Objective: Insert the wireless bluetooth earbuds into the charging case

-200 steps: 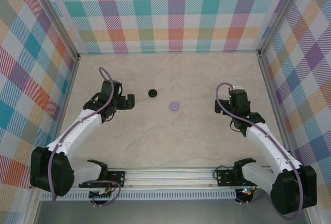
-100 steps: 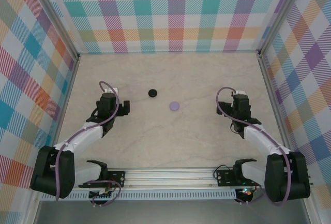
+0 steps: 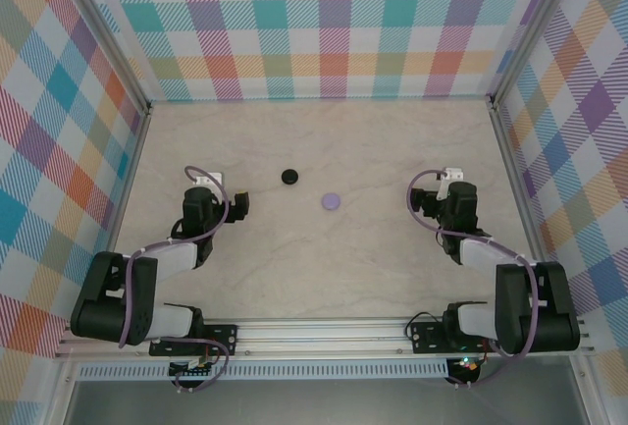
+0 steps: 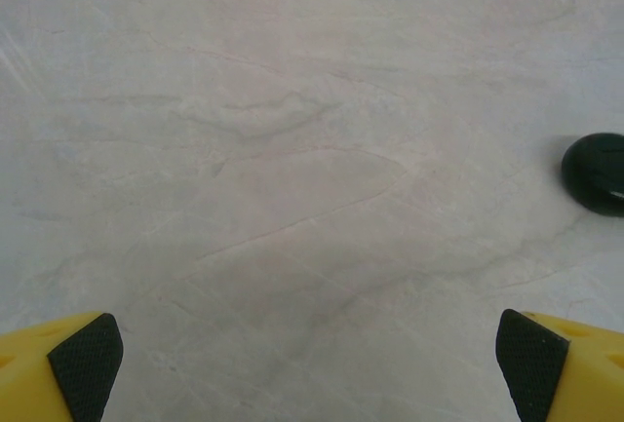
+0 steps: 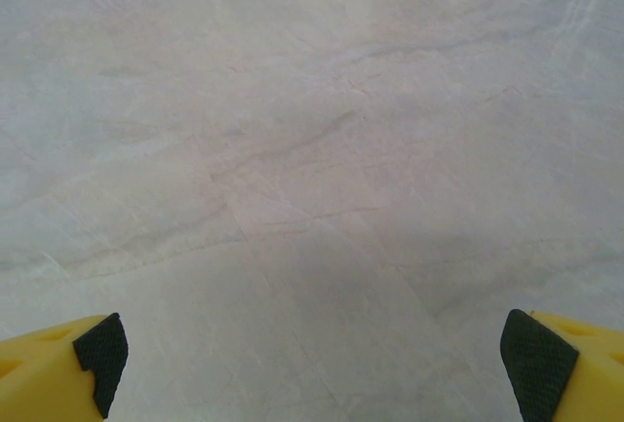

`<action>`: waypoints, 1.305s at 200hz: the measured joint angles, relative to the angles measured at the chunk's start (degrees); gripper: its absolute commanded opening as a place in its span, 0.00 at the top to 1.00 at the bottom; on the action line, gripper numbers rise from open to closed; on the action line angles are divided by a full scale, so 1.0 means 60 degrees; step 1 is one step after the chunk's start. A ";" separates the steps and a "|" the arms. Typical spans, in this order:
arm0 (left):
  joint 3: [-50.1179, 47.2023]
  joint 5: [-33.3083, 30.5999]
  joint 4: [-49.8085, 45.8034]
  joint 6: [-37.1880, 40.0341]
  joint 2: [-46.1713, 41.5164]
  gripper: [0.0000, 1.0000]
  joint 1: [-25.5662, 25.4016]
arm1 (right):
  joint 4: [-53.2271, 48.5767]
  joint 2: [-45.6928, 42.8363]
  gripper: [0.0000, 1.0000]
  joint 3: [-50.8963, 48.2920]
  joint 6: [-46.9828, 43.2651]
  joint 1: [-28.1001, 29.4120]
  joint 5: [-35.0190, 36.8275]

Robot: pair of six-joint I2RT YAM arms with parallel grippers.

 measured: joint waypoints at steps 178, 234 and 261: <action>0.0404 0.0280 0.2004 -0.0127 0.2044 0.00 0.0521 | 0.2477 0.2382 0.00 0.0324 -0.0459 -0.0291 -0.0747; 0.0404 0.0186 0.1978 -0.0135 0.2044 0.00 0.0521 | 0.2532 0.2382 0.00 0.0324 -0.0463 -0.0291 -0.0747; 0.0404 0.0182 0.1967 -0.0135 0.2044 0.00 0.0521 | 0.2532 0.2382 0.00 0.0324 -0.0463 -0.0291 -0.0747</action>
